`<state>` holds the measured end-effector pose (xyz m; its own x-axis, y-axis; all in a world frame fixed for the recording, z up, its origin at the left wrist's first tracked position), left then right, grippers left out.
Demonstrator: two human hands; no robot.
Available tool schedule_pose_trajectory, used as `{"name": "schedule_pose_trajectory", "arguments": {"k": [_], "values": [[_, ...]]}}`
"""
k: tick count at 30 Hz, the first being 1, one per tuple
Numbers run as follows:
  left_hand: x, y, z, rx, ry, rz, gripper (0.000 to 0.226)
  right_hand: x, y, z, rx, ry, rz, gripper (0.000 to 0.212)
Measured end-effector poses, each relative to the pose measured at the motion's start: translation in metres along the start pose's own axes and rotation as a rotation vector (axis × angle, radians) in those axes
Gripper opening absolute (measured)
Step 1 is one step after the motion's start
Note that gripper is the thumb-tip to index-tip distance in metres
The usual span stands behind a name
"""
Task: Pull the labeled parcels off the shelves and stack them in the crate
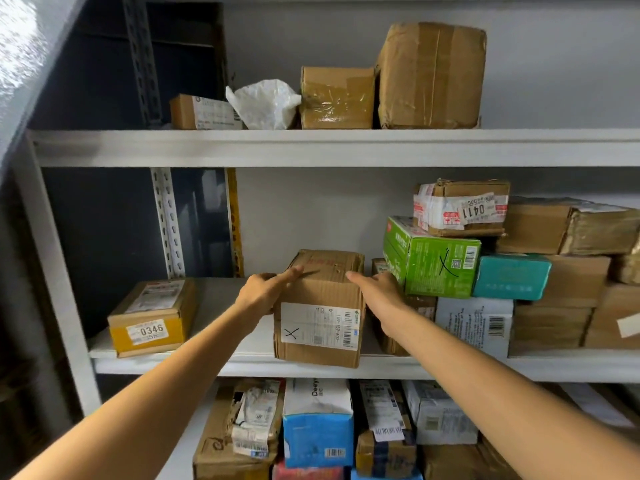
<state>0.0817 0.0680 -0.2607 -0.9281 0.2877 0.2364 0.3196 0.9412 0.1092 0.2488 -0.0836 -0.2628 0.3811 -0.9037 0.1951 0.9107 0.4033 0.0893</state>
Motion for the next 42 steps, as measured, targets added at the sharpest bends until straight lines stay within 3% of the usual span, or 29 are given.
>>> {"name": "schedule_pose_trajectory", "arguments": {"k": [2, 5, 9, 14, 17, 19, 21, 25, 27, 30, 36, 42], "values": [[-0.003, -0.005, 0.003, 0.118, -0.04, 0.047, 0.05, -0.008, -0.005, -0.008, -0.11, 0.016, 0.069, 0.053], [0.001, -0.013, 0.004, 0.152, -0.092, 0.116, 0.052, -0.011, -0.012, -0.008, -0.118, 0.022, 0.204, 0.037], [0.014, -0.028, 0.001, 0.044, -0.151, 0.146, 0.053, -0.009, -0.014, -0.003, 0.043, 0.096, 0.287, 0.073], [0.027, -0.042, -0.022, -0.146, -0.285, 0.109, 0.084, 0.01, -0.024, 0.021, 0.208, 0.238, 0.299, 0.097], [0.022, -0.056, -0.024, -0.187, -0.263, 0.151, 0.082, 0.019, -0.038, 0.023, 0.251, 0.177, 0.289, 0.104], [0.019, -0.064, -0.014, -0.181, -0.264, 0.124, 0.075, 0.022, -0.048, 0.015, 0.289, 0.083, 0.284, 0.095], [0.02, -0.072, -0.005, -0.195, -0.284, 0.071, 0.07, 0.02, -0.056, 0.004, 0.317, 0.042, 0.311, 0.067], [0.027, -0.076, 0.003, -0.269, -0.352, 0.02, 0.048, 0.026, -0.054, -0.002, 0.288, 0.217, 0.227, 0.055], [0.034, -0.075, 0.004, -0.293, -0.404, 0.03, 0.056, 0.037, -0.049, 0.001, 0.233, 0.288, 0.123, 0.054], [0.042, -0.072, 0.005, -0.296, -0.442, 0.093, 0.089, 0.043, -0.047, 0.0, 0.2, 0.244, 0.077, 0.059], [0.043, -0.079, 0.004, -0.323, -0.325, 0.11, 0.093, 0.036, -0.056, 0.001, 0.231, 0.182, 0.138, 0.075], [0.043, -0.087, -0.01, -0.327, -0.224, 0.232, 0.085, 0.023, -0.052, -0.006, 0.112, 0.274, 0.233, 0.043]]}}
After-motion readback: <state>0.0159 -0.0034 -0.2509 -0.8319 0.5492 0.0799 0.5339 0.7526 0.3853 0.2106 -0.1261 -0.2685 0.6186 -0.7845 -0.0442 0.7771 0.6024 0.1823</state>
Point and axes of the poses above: each hand's wrist, its own y-axis towards the middle knuckle, its own x-axis out of the back of the hand, z = x × y, the point moved 9 cm from there along y, towards the middle knuckle, and after that the axes turned 13 degrees about -z, right-handed, at the moved point
